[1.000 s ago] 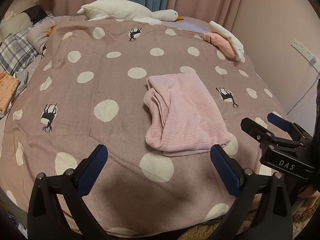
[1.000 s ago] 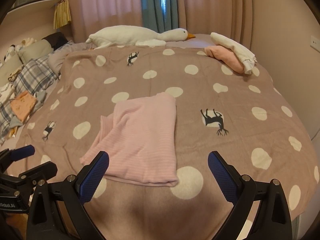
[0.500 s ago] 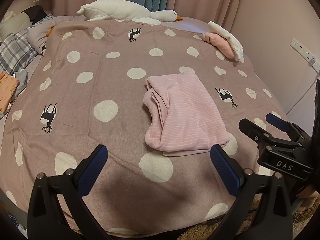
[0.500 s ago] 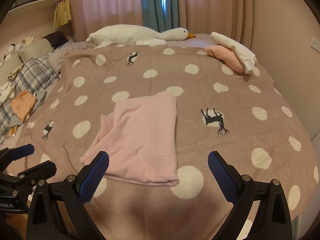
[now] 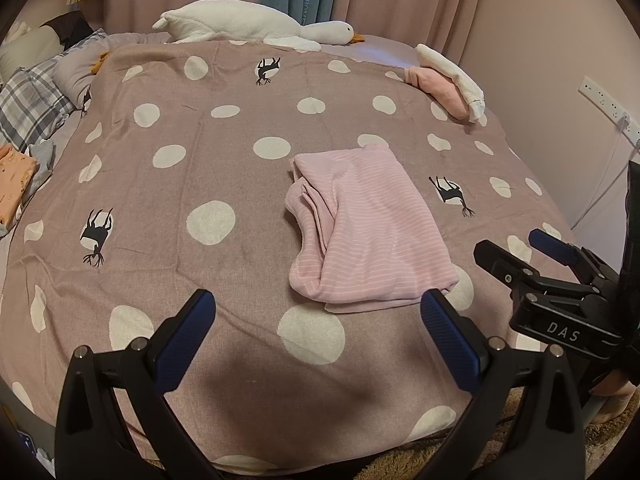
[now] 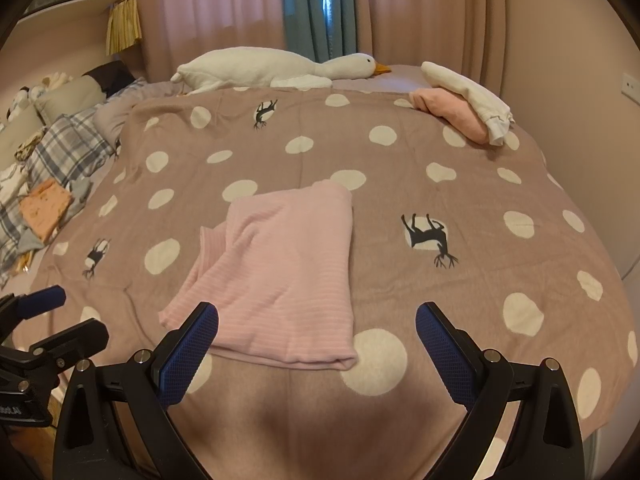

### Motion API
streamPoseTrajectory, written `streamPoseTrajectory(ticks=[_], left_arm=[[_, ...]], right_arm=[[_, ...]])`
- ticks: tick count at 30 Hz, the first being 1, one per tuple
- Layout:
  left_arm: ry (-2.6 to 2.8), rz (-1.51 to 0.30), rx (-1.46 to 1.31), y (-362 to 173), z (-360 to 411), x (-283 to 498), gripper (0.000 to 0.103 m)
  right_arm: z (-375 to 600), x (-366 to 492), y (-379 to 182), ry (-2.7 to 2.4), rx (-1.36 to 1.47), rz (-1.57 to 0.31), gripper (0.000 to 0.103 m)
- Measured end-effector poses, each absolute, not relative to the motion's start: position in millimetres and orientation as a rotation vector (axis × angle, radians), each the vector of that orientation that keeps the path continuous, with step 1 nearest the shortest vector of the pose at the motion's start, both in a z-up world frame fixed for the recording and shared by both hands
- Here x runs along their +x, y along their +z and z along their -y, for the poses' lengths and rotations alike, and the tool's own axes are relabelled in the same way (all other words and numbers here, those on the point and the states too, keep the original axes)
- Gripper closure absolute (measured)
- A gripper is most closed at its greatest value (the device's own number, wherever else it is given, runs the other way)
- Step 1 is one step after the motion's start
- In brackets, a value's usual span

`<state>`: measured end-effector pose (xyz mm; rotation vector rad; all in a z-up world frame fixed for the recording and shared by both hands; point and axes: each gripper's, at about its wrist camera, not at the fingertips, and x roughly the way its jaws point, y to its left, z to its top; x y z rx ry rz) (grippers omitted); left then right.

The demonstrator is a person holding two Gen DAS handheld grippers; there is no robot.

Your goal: Fold small clothes

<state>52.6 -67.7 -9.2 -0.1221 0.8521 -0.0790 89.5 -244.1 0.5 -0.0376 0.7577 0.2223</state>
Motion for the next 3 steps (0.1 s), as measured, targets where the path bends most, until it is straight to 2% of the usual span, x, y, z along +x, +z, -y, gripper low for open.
streamPoseTrajectory(ticks=[3], left_arm=[[-0.081,-0.85,-0.122,-8.3,69.2,52.6,0.0]], right_arm=[[244.9,88.9,-1.4,0.222,-0.038,-0.759,0.005]])
